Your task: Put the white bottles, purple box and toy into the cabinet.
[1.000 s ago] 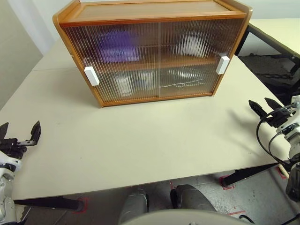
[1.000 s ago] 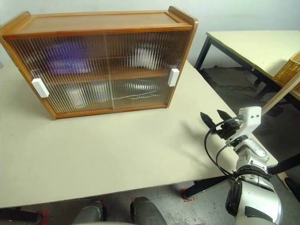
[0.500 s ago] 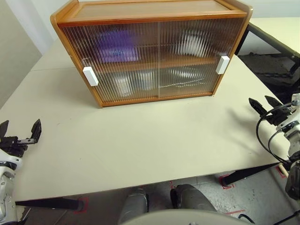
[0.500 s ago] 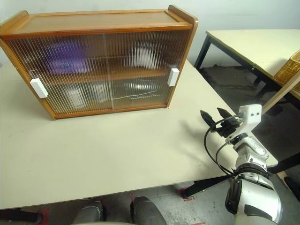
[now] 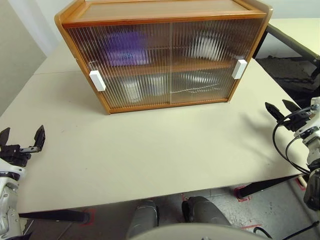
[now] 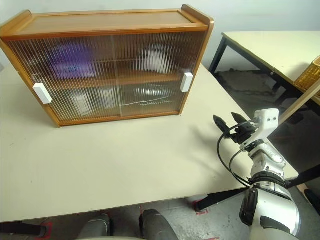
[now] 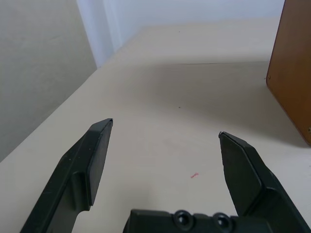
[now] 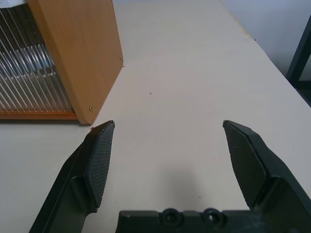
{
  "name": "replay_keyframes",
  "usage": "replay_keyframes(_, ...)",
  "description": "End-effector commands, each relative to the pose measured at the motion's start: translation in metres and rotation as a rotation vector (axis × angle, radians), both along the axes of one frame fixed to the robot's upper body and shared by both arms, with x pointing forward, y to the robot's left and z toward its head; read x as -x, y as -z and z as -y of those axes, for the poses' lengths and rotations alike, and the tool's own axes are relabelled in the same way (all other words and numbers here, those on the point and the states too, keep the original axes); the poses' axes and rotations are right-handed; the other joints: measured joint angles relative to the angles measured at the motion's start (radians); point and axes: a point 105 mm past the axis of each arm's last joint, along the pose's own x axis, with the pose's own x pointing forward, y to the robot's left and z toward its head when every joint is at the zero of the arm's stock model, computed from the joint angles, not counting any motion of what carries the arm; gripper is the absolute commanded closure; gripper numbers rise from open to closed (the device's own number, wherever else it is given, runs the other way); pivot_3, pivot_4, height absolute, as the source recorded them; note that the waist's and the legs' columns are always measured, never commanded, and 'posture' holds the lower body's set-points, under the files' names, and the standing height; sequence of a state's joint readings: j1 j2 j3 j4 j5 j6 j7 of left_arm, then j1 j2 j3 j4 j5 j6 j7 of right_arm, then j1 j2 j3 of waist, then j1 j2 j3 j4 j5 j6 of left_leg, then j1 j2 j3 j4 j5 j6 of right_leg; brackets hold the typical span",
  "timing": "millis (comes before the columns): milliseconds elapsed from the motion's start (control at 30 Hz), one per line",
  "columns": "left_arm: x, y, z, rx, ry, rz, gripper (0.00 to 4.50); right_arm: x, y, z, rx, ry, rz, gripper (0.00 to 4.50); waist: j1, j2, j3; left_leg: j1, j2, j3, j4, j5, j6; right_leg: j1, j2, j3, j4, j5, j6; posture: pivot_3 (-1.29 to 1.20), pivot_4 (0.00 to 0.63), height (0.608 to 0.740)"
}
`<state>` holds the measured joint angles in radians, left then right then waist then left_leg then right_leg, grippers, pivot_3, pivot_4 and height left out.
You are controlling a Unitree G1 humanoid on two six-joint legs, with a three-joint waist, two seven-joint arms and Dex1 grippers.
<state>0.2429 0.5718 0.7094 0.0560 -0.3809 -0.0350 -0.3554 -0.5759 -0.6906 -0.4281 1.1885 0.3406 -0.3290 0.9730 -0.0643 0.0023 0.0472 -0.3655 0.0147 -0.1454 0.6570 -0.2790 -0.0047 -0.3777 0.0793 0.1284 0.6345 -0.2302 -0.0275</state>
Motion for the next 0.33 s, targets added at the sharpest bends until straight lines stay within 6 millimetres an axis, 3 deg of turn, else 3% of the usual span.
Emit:
replay_keyframes(33,0.0019,-0.0031,-0.0027,-0.002,-0.007,0.002,0.0,-0.0006,0.0019,-0.0007,0.006,-0.005,-0.017,0.02,0.001,0.0,0.001,0.0,0.0,0.0,0.0,0.0,0.0,0.0,0.0,0.0,0.0,0.0,0.0,-0.06,0.07,0.74)
replay_keyframes(333,0.0067,-0.0054,-0.0051,0.0,-0.025,0.02,0.0,-0.0061,0.0027,-0.0088,0.003,-0.023,-0.017,0.02,0.003,0.0,0.001,0.0,0.0,0.0,-0.002,0.0,0.0,-0.001,0.0,0.0,0.0,-0.001,0.0,-0.04,0.07,0.74)
